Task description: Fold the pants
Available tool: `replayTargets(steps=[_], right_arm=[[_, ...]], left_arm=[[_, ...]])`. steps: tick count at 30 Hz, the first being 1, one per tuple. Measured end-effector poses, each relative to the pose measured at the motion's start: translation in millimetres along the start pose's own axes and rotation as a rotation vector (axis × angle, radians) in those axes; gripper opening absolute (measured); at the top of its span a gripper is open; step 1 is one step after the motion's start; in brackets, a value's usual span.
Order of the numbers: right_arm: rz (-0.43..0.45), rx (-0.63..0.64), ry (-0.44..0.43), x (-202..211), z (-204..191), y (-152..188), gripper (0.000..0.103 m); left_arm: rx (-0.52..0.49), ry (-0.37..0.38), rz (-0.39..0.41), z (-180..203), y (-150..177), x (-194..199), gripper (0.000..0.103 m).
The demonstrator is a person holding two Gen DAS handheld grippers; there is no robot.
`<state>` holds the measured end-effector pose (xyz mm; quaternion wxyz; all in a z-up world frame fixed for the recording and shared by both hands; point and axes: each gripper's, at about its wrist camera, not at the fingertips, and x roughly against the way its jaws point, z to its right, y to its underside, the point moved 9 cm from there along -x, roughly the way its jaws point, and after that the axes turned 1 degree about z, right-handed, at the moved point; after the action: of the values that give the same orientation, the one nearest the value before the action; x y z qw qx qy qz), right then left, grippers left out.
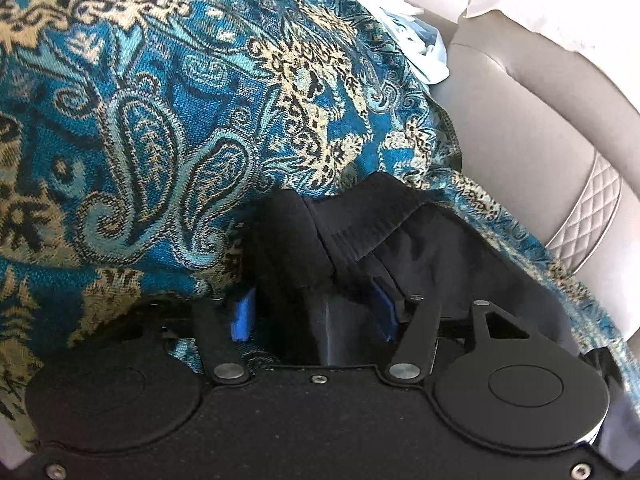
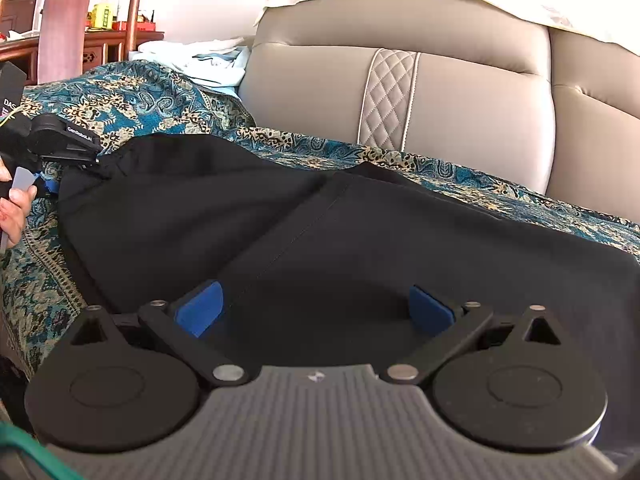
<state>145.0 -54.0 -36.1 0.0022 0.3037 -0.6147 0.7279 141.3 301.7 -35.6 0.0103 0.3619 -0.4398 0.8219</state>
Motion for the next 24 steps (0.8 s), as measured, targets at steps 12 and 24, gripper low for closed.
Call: replayTargets(steps=[12,24], right_arm=[[-0.114,-0.065,-0.038,3,6,-11,0.103],[-0.092,-0.304,0.018,50,102,-17,0.103]], left_arm=[[-0.047,0.049,0.157,27,-17,52,0.015],[-0.196,0.308,0.172,149,-10,121,0.014]])
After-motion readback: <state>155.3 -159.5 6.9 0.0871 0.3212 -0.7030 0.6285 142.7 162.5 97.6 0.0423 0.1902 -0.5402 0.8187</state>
